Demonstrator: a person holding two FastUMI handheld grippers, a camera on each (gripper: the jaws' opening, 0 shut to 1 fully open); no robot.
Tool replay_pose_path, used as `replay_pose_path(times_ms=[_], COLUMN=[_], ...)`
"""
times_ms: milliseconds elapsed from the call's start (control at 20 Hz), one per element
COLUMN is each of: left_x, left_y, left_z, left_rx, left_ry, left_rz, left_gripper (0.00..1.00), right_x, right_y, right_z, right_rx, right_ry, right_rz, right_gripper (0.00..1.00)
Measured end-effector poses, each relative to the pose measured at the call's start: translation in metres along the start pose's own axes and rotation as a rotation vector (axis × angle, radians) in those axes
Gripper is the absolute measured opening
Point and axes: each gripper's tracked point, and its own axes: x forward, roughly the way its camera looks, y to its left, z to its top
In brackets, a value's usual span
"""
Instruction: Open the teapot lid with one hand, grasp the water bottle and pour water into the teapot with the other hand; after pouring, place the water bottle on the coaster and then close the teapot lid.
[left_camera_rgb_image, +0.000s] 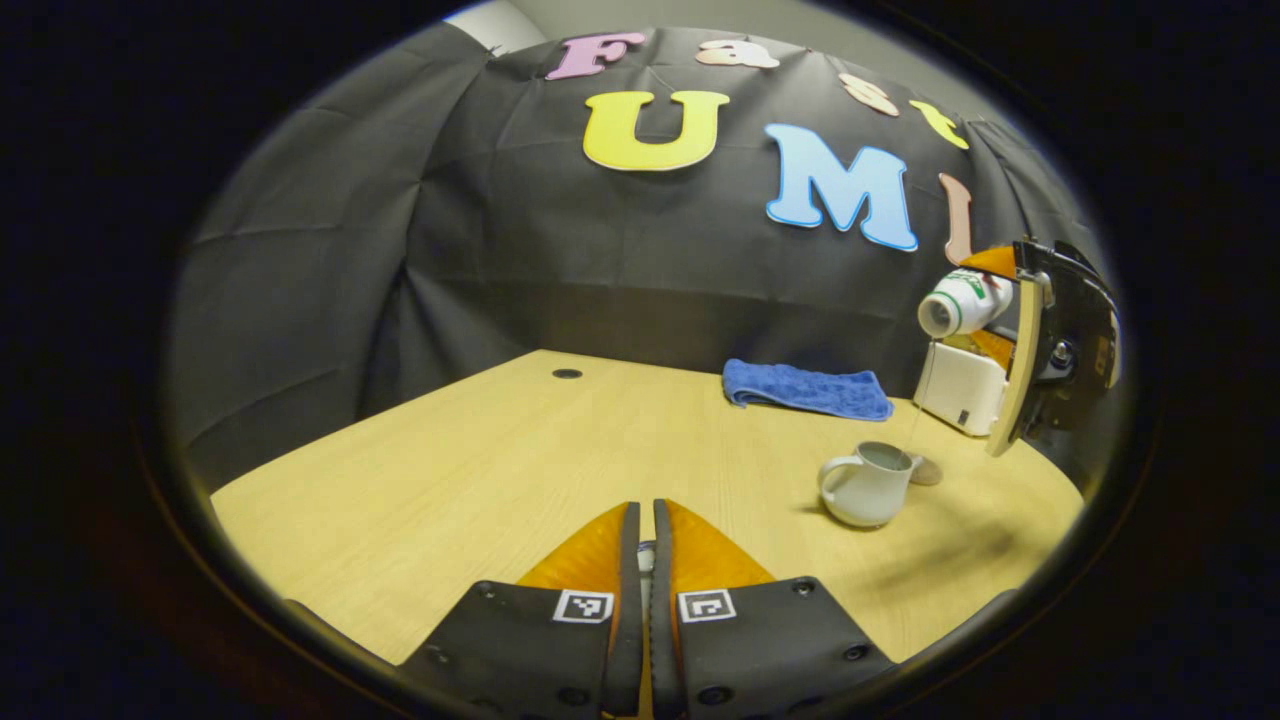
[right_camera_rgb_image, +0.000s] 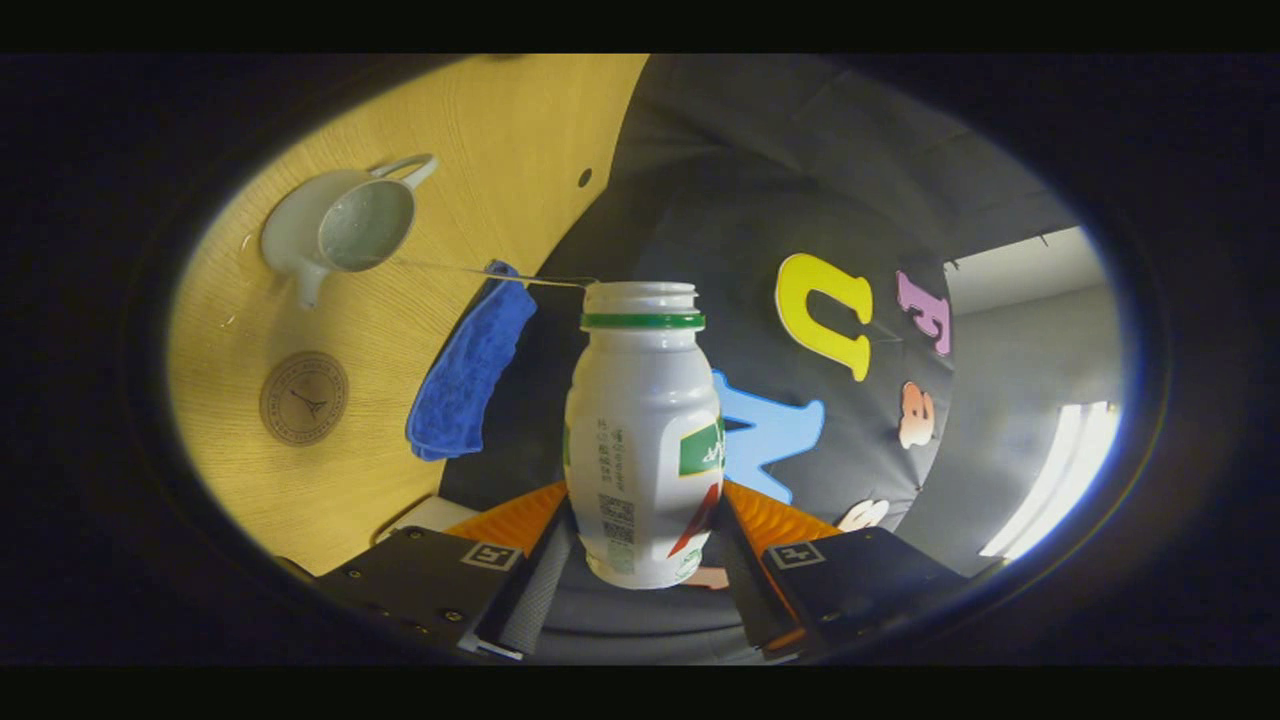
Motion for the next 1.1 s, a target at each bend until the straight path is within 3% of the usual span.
replay_pose_path(times_ms=[1100], left_x=[-0.001], left_y=[-0.003], left_z=[0.001], left_rx=[-0.003], left_ry=[-0.009], left_rz=[-0.022], left_gripper=[0.14], right_x=[0.008], right_y=[-0.011], right_z=[0.031], right_rx=[-0.109], right_ry=[-0.087], right_rz=[-0.021], right_gripper=[0.74])
